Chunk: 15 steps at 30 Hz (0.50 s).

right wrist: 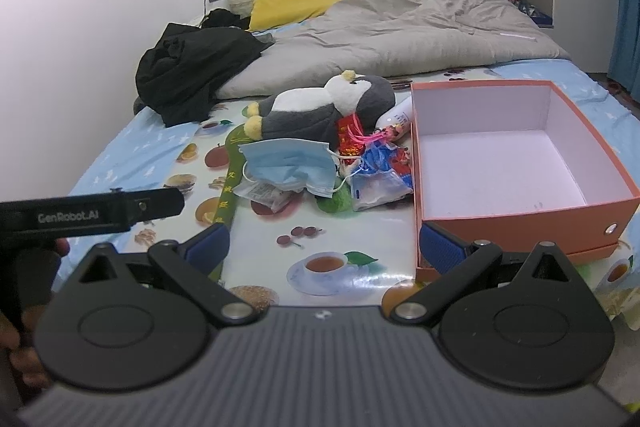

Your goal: Organize soft objects

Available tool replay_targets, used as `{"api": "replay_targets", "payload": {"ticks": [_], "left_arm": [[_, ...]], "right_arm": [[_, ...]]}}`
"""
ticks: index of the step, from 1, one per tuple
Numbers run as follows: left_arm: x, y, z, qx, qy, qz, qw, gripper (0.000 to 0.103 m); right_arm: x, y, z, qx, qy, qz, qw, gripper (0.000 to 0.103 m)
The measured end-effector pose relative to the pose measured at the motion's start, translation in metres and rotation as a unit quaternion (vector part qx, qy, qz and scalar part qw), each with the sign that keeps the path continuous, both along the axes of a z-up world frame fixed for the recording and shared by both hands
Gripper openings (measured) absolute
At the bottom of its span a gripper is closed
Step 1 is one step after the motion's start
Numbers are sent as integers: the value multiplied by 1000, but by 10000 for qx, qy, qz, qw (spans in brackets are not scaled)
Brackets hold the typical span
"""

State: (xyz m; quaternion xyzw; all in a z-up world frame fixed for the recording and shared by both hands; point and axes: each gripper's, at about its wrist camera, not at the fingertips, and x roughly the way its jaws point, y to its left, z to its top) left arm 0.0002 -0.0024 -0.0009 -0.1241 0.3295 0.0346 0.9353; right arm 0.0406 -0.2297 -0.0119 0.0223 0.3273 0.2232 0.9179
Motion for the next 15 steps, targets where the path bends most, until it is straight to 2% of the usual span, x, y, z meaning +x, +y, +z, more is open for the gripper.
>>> {"api": "replay_targets", "payload": {"ticks": [15], "left_arm": [[0,-2,0,22,23,13,10000,103]], "right_arm": [[0,0,-2,-1,20,-15,10000,103]]}}
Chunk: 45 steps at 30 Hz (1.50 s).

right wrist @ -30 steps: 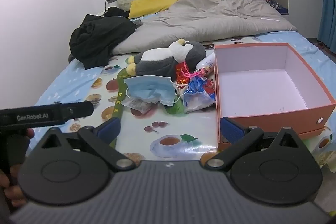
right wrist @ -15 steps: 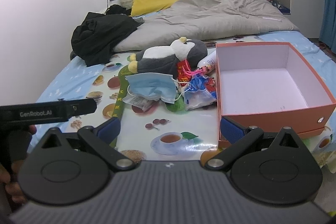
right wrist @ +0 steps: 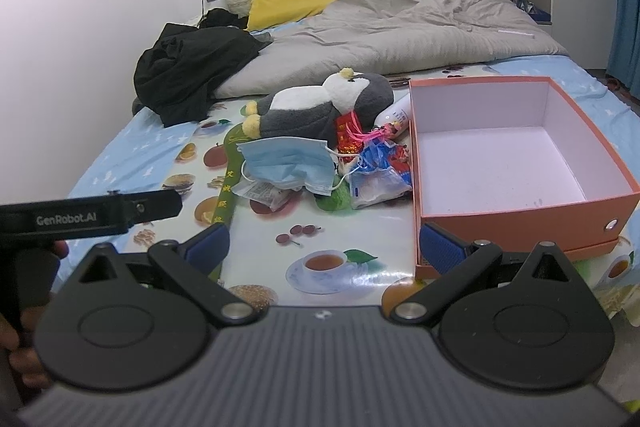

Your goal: Organize soft objects

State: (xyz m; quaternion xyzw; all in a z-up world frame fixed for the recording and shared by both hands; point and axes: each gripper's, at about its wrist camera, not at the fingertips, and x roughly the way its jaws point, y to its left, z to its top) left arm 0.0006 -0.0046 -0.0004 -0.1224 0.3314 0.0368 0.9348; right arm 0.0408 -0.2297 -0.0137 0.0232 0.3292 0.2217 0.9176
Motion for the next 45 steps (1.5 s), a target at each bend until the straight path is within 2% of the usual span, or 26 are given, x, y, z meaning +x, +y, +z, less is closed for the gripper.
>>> {"api": "replay_targets", "payload": {"ticks": [27,31,37,45], "left_arm": [[0,9,-9,45,89,-68,9999,103],[-1,10,-15,76,108,-81,9999,103],[9,7,-30,367,189,-99,9991,103],[30,11,-52,244,397,-54,9989,103]], "right_arm": [[3,4,-10,-83,44,65,9999,103],[3,4,-13,-45,49,30,10000,103],[10,3,-20,-48,83,33,9999,103],[27,1,-29,-21,192,-33,9998,103]]}}
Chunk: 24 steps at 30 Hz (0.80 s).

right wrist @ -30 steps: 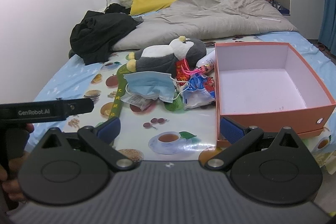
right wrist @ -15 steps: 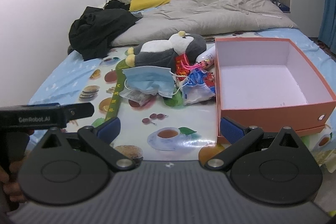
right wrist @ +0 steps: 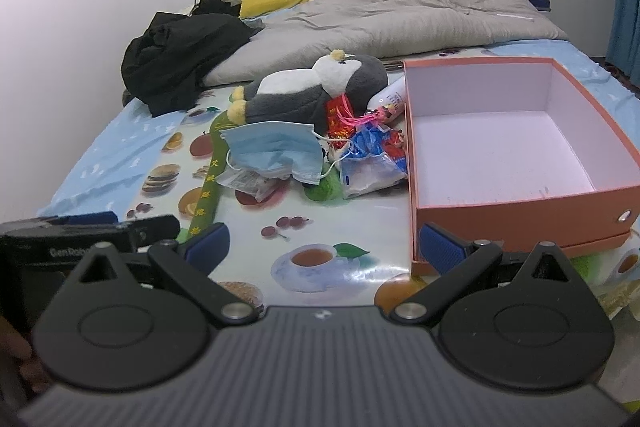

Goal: Organize soft objects
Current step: 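Reach the right gripper to the blue face mask and close on it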

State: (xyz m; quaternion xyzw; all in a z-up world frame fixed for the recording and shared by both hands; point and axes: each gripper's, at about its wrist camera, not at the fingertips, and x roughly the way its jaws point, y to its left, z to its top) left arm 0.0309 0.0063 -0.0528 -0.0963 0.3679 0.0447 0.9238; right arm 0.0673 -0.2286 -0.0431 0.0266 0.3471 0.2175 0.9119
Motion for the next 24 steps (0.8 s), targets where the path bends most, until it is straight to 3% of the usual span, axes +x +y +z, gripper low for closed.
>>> {"api": "replay_targets", "payload": {"ticks": [15,18,21,24], "left_arm": [[57,28,-52,379,212,55,9990,103],[71,33,-63,488,238,42,9985,103],[88,36,-75,500,311,-11,9983,101],[107,39,-88,536,389,-33,9978,97]], "right_arm": [[62,36,-22,104,-28,372,9993,103],[84,44,-29,142,58,472,9988,95],[100,54,-36,173,141,645,9977,80],[115,66,-43,37,93,741,9972,79]]}}
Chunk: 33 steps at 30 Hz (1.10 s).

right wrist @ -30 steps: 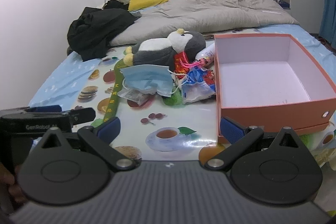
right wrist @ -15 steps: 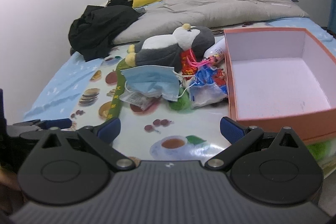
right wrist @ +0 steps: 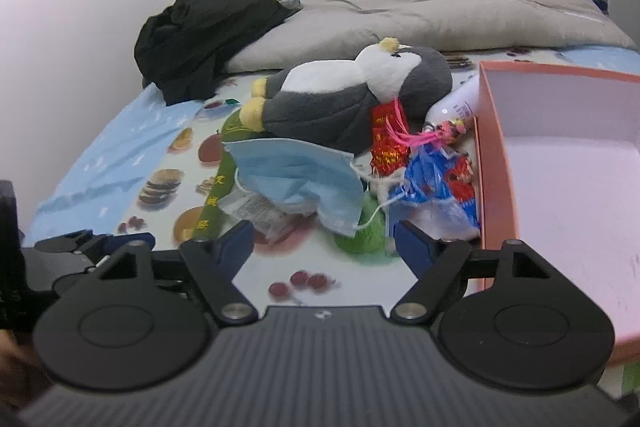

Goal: Organize soft objects
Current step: 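Reach the right gripper to the blue face mask and close on it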

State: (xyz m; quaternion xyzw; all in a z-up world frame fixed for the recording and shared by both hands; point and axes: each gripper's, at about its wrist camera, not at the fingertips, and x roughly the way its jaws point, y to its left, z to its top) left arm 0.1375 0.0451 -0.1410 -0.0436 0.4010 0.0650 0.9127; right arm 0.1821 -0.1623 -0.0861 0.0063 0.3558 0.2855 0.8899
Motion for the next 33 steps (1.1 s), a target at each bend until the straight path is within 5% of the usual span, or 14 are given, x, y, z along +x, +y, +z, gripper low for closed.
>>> {"api": "replay_targets", "payload": {"ticks": [17,21,26,33], "left_arm": [[95,11,-54,-31,262,-734,9970,89],[109,15,-64,-120,359,-832,9958,78],[119,22,-71,-142,334,-797,9962,63],[114,29,-67,-252,213,-674,9972,33]], "right_arm": [[96,52,-30,-198,75,647,9977,79],[105,60,-42,-245,303,819,9959,62],[108,64,-52,-176,478,961,9941,19],[105,59,-46,26,549,874,9947,6]]}}
